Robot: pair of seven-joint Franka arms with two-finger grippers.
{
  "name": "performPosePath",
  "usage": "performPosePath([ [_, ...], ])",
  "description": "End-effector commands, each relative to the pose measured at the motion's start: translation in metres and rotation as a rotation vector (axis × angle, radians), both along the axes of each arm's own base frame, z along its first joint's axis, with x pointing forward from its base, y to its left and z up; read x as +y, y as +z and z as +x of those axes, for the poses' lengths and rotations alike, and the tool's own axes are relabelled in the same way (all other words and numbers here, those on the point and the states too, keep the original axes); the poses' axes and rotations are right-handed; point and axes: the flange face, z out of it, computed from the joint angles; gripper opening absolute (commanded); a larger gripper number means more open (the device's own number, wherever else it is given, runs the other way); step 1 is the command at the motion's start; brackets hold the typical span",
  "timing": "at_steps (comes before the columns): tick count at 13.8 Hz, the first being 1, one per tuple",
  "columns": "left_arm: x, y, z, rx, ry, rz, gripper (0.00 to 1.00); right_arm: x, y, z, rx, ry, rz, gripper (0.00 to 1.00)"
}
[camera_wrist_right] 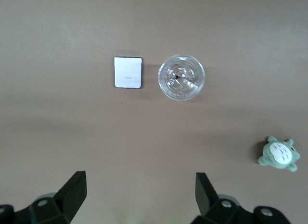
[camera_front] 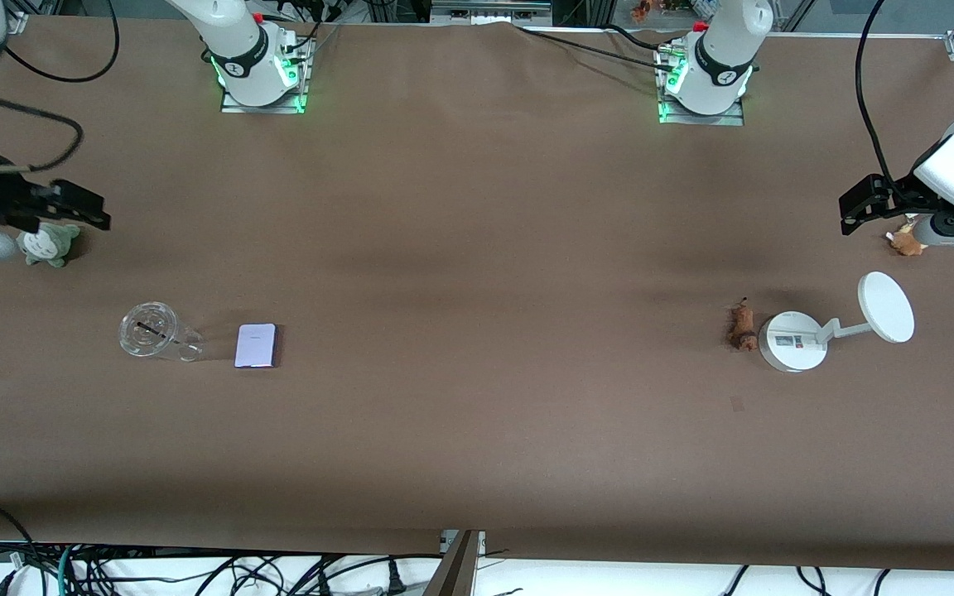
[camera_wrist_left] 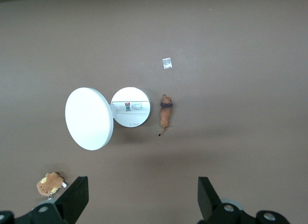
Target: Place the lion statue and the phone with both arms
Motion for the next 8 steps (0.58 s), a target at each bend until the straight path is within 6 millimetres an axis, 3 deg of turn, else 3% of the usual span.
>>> performPosePath([
  [1, -0.002, 0.004, -0.003, 0.001, -0.013, -0.012, 1.00, -0.009, 0.011, -0.026, 0.000, 0.001, -0.009, 1.00],
  [8, -0.002, 0.006, -0.003, -0.001, -0.011, -0.012, 1.00, -0.003, 0.011, -0.018, 0.046, 0.027, -0.067, 1.00],
])
